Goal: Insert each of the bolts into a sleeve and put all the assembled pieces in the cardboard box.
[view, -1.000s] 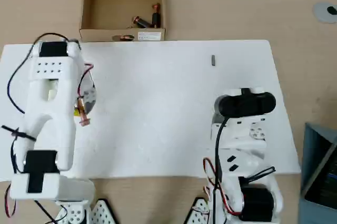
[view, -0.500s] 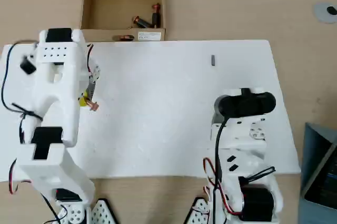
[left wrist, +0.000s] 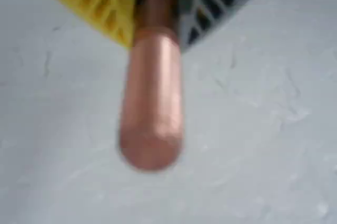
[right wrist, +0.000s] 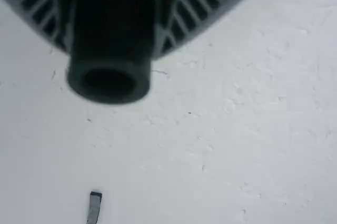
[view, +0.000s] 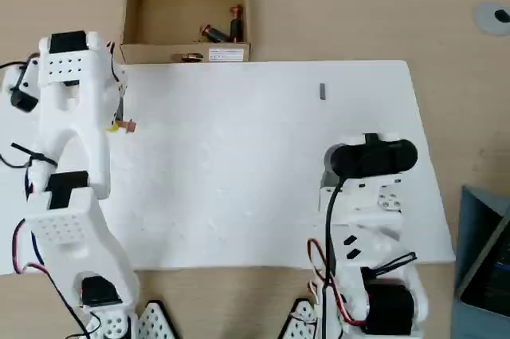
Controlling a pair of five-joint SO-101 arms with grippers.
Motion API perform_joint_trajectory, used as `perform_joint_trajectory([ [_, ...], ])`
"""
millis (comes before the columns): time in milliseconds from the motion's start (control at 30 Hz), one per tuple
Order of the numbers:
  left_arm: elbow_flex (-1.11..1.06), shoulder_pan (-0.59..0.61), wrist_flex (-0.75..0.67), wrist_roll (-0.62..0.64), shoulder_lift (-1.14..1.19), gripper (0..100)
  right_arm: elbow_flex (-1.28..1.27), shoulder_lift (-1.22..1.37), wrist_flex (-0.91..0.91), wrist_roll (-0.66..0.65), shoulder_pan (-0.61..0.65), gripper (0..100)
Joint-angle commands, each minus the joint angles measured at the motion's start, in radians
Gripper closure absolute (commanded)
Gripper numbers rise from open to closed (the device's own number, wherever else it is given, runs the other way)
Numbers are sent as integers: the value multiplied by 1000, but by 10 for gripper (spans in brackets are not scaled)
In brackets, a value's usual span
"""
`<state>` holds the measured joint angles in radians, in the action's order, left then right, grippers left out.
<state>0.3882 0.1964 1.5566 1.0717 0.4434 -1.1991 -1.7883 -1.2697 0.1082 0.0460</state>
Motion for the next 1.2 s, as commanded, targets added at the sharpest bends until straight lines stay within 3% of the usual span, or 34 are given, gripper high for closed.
perform_joint_trajectory([
  [0, 55, 8, -49, 26, 2, 994, 10, -21, 0, -5, -12, 989],
  [233, 58, 6, -52, 176, 25, 995, 42, -21, 0, -6, -12, 989],
  [567, 52, 8, -52, 187, 27, 985, 41, -21, 0, -32, -12, 989],
  [833, 52, 2, -48, 186, 22, 752, 41, -21, 0, -32, -12, 989],
  [1033, 61, 5, -46, 92, 16, 822, 39, -21, 0, -32, -12, 989],
  [1167, 86, 17, -23, -75, 15, 937, 39, -21, 0, -32, -12, 989],
])
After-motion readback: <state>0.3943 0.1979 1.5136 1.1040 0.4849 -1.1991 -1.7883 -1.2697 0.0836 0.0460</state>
